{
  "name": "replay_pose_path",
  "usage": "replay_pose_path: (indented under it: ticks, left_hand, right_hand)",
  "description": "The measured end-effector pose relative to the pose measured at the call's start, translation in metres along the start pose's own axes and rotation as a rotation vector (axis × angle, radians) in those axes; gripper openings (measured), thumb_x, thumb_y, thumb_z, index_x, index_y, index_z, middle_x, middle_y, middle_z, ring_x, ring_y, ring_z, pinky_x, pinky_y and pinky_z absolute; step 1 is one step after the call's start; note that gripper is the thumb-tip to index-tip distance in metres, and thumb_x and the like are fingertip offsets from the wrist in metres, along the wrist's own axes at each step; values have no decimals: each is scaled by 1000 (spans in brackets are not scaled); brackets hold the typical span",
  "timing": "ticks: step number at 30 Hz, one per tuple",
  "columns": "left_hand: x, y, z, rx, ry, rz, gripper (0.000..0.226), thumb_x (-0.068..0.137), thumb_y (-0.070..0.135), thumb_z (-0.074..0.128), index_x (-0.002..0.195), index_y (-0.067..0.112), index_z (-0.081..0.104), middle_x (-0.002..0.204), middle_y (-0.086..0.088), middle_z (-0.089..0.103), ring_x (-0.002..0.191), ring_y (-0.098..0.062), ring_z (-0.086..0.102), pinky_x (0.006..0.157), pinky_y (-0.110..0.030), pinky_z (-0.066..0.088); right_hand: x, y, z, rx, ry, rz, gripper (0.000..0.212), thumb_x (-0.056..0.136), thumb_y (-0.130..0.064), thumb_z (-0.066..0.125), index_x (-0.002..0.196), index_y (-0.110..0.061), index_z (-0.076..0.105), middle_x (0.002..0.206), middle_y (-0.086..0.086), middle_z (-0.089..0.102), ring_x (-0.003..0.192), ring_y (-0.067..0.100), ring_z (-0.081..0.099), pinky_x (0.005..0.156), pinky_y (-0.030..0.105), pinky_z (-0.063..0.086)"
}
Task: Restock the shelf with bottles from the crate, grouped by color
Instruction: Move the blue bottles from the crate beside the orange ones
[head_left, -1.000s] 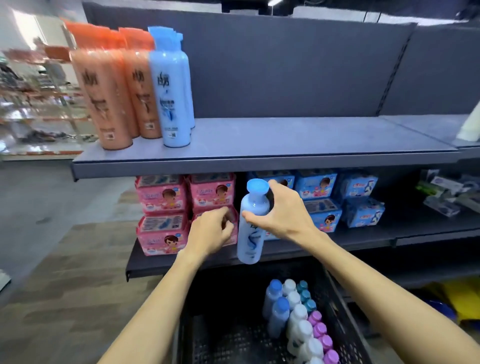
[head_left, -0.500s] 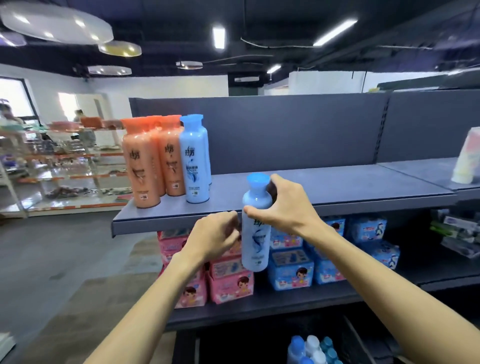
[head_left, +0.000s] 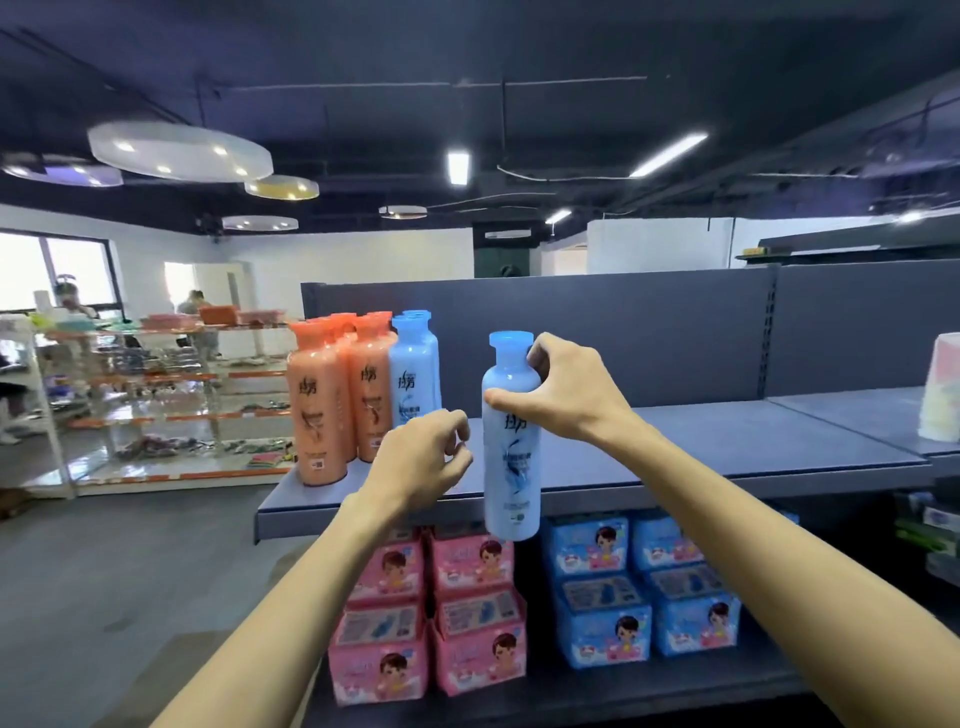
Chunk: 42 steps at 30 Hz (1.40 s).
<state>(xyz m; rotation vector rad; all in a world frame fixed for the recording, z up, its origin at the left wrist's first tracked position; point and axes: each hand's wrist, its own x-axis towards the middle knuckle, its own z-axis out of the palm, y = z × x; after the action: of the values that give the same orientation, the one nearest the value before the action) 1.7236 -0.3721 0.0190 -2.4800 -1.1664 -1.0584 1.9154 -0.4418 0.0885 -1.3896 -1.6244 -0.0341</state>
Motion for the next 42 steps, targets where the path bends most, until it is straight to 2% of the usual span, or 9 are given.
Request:
replay_pose_path:
  ticks: [5, 8, 15, 22, 28, 31, 35, 38, 42]
  left_hand:
    - [21, -6, -3, 21, 16, -14, 7, 86, 28, 54, 90, 23, 56, 80, 10, 54, 73, -16, 53, 58, -29, 34]
    - [31, -9, -1, 34, -3, -34, 7, 86, 30, 54, 87, 23, 53, 81, 8, 56, 74, -18, 54, 57, -30, 37]
    - [43, -14, 3, 3, -3, -90, 4, 84, 21, 56, 84, 19, 53, 82, 3, 56, 75, -23, 56, 64, -39, 50]
    - [42, -11, 18, -7, 73, -227, 8, 85, 24, 55, 84, 17, 52, 81, 2, 54, 71, -24, 56, 63, -37, 50]
    - [40, -7, 33, -37, 120, -303, 5, 86, 18, 56, 86, 14, 53, 83, -1, 53, 71, -27, 55, 61, -35, 45]
    - [39, -12, 38, -45, 119, -311, 3, 85, 16, 54, 86, 13, 53, 84, -3, 52, 73, -28, 54, 60, -35, 43]
    - [36, -19, 41, -51, 123, -301, 4, 84, 16, 54, 85, 13, 52, 83, -3, 53, 71, -28, 55, 62, -37, 48]
    - [34, -23, 39, -41, 125, -284, 6, 84, 19, 55, 87, 14, 54, 83, -2, 54, 71, -29, 56, 63, -39, 50]
    - [30, -28, 43, -43, 137, -248, 7, 84, 22, 56, 88, 16, 55, 81, 0, 55, 73, -28, 56, 63, -36, 47]
  right_hand:
    - [25, -12, -1, -29, 2, -3, 52, 60, -56, 76, 81, -15, 52, 77, -1, 65, 71, 19, 63, 56, 34, 56]
    - [35, -13, 4, -50, 3, -5, 50, 63, -55, 77, 79, -17, 50, 77, -3, 62, 70, 17, 58, 56, 30, 49]
    - [45, -5, 18, -90, -11, 23, 50, 63, -56, 75, 79, -18, 47, 78, -3, 61, 70, 18, 55, 60, 32, 47]
    - [59, 3, 31, -97, -7, 73, 53, 61, -61, 73, 81, -19, 48, 79, -3, 61, 74, 20, 58, 63, 34, 50]
    - [63, 11, 47, -64, -10, 136, 54, 59, -61, 72, 82, -20, 47, 82, -3, 61, 79, 22, 60, 68, 39, 55]
    - [63, 18, 54, -39, 29, 150, 59, 60, -63, 73, 85, -16, 49, 81, -1, 61, 78, 23, 61, 68, 41, 55]
    - [63, 26, 60, 4, 16, 130, 62, 62, -65, 75, 88, -16, 49, 85, 0, 62, 80, 23, 62, 70, 43, 57]
    - [56, 33, 60, 23, -29, 93, 60, 64, -59, 80, 96, -18, 50, 91, -3, 63, 83, 17, 63, 71, 38, 56]
    - [27, 55, 67, -1, -219, 120, 59, 70, -45, 86, 110, -17, 54, 101, -8, 66, 89, 9, 63, 73, 23, 51]
